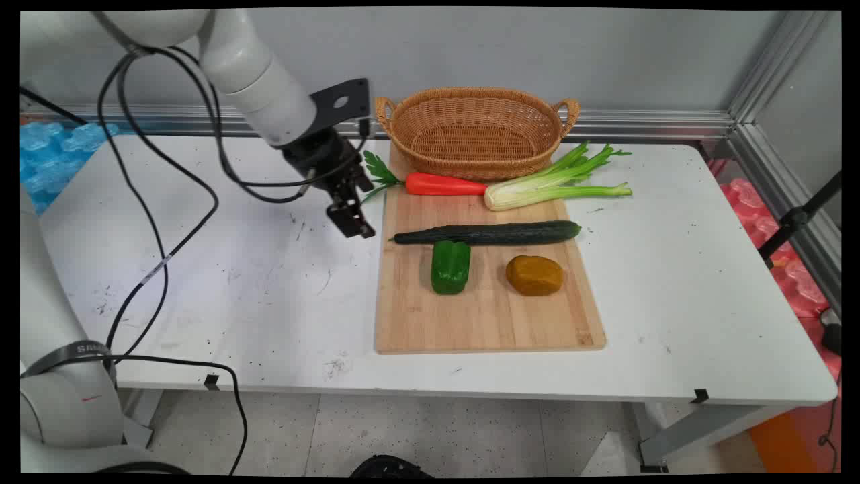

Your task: Pick up the cucumber from the cutting board

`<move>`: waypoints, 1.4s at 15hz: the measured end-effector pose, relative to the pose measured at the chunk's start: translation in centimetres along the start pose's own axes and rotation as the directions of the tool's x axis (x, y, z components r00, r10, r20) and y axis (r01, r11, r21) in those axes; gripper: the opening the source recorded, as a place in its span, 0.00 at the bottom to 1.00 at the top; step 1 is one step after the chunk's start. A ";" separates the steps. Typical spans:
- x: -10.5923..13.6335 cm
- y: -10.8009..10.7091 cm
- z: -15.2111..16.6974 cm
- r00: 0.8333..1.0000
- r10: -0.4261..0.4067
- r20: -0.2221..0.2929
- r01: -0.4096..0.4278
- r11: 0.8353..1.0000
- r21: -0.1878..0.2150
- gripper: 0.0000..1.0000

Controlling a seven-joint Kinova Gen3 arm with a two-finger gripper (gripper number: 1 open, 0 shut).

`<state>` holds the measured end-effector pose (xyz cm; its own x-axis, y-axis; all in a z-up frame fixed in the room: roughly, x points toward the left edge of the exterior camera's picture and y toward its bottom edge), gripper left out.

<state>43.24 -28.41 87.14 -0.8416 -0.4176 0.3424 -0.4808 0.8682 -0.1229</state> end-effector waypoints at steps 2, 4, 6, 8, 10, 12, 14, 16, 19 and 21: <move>1.5 -0.2 0.2 1.000 0.003 -0.017 -0.003 1.000 -0.001 1.00; 3.0 -0.6 0.4 0.999 0.004 -0.036 -0.004 1.000 0.000 1.00; 4.5 -0.9 0.6 0.999 0.006 -0.054 -0.006 1.000 0.001 1.00; 5.5 -1.1 0.8 0.998 0.007 -0.065 -0.007 1.000 0.000 1.00; 6.9 -1.4 1.1 0.997 0.009 -0.082 -0.010 1.000 -0.003 1.00; 7.8 -1.6 1.4 0.996 0.011 -0.092 -0.011 1.000 -0.004 1.00; 8.6 -1.7 1.7 0.995 0.011 -0.100 -0.012 1.000 -0.006 1.00; 9.3 -1.7 2.1 0.994 0.009 -0.108 -0.011 1.000 -0.011 1.00; 10.6 -1.7 3.3 0.992 -0.002 -0.130 0.000 1.000 -0.015 1.00; 11.2 -1.8 4.5 0.989 -0.012 -0.147 0.010 1.000 -0.013 1.00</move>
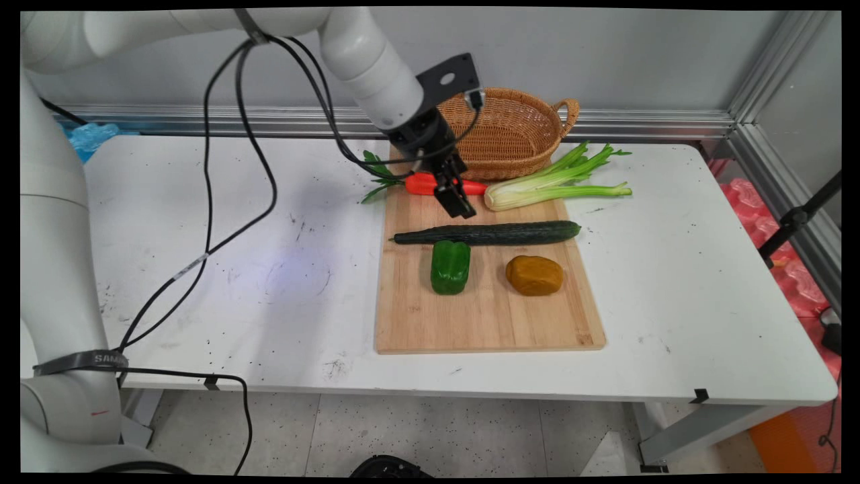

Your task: Pick up the cucumber from the cutting board

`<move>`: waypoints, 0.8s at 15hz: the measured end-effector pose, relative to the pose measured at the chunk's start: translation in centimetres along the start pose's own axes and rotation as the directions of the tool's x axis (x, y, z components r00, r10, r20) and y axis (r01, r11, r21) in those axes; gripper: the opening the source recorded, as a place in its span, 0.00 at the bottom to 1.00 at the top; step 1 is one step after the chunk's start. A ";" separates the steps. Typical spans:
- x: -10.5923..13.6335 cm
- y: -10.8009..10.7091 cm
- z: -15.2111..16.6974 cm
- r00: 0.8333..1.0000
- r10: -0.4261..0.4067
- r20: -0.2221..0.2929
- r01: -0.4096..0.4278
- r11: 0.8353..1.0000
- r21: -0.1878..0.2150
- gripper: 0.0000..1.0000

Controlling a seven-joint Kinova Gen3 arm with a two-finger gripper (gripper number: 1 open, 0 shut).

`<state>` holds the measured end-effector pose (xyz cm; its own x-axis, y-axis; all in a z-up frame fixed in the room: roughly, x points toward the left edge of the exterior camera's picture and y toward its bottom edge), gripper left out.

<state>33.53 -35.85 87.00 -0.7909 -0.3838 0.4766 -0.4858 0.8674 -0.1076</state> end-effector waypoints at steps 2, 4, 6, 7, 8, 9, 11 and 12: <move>0.1 0.0 1.3 1.000 -0.008 -0.012 0.008 1.000 0.003 1.00; 0.0 0.2 2.6 1.000 -0.014 -0.017 0.014 1.000 0.002 1.00; -0.3 0.3 3.5 1.000 -0.016 -0.020 0.017 1.000 0.003 1.00; -0.4 0.3 3.9 1.000 -0.017 -0.022 0.017 1.000 0.003 1.00; -0.5 0.3 4.5 1.000 -0.017 -0.024 0.017 1.000 0.003 1.00; -0.7 0.4 5.0 1.000 -0.016 -0.026 0.016 1.000 0.002 1.00; -0.9 0.3 6.1 0.999 -0.012 -0.033 0.012 1.000 0.001 1.00; -1.0 0.3 6.6 0.999 -0.008 -0.036 0.008 1.000 0.001 1.00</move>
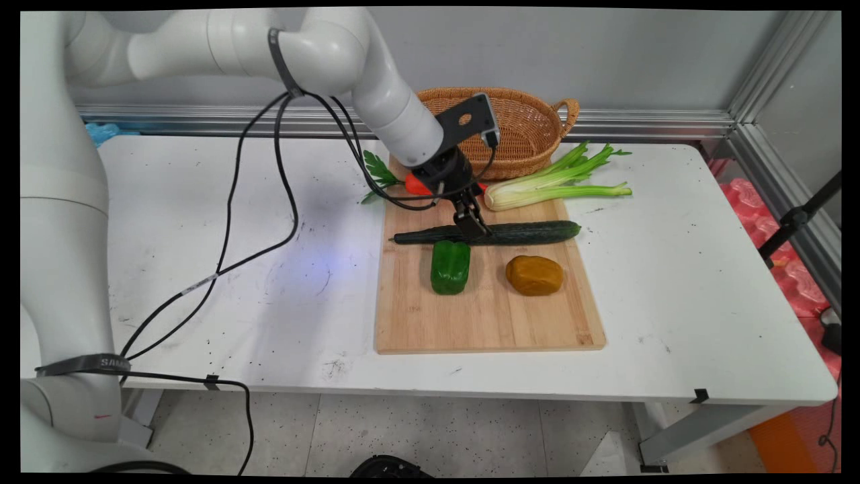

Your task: Pick up the cucumber from the cutting board

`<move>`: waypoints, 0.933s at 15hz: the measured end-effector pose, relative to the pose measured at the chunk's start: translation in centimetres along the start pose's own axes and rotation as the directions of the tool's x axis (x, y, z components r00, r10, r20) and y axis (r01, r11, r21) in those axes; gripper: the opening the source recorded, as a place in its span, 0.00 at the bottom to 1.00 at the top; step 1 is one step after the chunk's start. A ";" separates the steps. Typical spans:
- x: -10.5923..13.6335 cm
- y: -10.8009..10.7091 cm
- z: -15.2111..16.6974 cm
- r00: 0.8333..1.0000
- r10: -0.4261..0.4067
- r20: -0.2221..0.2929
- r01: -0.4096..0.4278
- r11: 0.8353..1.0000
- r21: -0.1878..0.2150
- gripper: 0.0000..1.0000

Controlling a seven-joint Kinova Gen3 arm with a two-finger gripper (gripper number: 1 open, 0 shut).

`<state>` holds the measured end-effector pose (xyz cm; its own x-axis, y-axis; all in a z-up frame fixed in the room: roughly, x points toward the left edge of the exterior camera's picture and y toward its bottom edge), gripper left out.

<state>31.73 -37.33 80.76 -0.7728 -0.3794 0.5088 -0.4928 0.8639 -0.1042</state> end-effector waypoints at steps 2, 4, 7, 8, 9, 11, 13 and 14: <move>-0.1 -0.1 0.9 1.000 0.008 -0.010 -0.008 1.000 -0.003 1.00; -0.1 -0.2 1.5 1.000 0.014 -0.015 -0.015 1.000 -0.007 1.00; -0.2 -0.3 2.3 0.999 0.023 -0.024 -0.023 1.000 -0.014 1.00; -0.3 -0.3 2.6 0.999 0.026 -0.026 -0.026 1.000 -0.017 1.00; -0.3 -0.3 2.9 0.999 0.028 -0.028 -0.028 0.999 -0.019 1.00; -0.4 -0.3 3.4 0.999 0.029 -0.031 -0.030 0.999 -0.022 1.00; -0.5 -0.4 3.8 0.999 0.029 -0.035 -0.030 0.999 -0.023 1.00; -0.5 -0.4 4.0 0.999 0.028 -0.037 -0.029 0.999 -0.025 1.00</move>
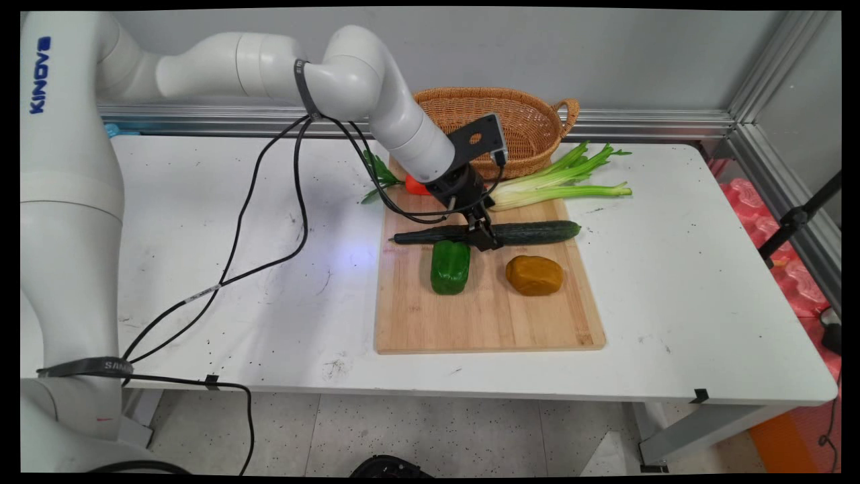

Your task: Pick up the cucumber from the cutting board, then place the picked object in the vegetable basket

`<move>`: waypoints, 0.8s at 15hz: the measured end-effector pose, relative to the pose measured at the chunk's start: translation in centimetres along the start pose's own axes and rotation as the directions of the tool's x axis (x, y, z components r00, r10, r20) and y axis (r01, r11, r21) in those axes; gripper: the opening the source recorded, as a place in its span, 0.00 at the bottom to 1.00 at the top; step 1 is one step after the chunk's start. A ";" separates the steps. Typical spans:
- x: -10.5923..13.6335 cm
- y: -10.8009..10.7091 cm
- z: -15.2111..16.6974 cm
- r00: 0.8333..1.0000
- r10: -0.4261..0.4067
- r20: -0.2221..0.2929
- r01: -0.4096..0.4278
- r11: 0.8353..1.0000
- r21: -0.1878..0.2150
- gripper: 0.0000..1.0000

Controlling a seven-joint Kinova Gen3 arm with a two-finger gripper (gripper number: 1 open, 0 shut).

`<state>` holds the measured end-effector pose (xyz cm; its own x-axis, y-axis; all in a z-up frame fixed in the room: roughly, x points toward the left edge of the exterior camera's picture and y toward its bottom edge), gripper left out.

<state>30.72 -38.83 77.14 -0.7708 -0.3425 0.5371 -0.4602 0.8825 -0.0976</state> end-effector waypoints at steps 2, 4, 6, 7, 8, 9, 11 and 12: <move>-0.1 0.0 0.4 1.000 -0.002 -0.003 0.002 1.000 -0.005 1.00; -0.2 0.0 0.7 1.000 -0.004 -0.006 0.004 1.000 -0.009 1.00; -0.3 0.0 1.0 1.000 -0.005 -0.007 0.005 1.000 -0.013 0.00; -0.3 0.1 1.1 1.000 -0.005 -0.008 0.005 1.000 -0.015 0.00; -0.4 0.1 1.2 1.000 -0.006 -0.008 0.006 1.000 -0.018 0.00; -0.4 0.1 1.3 1.000 -0.008 -0.007 0.008 1.000 -0.021 0.00; -0.5 0.1 1.4 1.000 -0.015 -0.008 0.014 1.000 -0.027 0.00; -0.4 0.2 1.4 1.000 -0.018 -0.009 0.018 0.999 -0.030 0.00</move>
<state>30.36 -39.00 75.72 -0.7586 -0.3556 0.5460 -0.4605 0.8854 -0.0632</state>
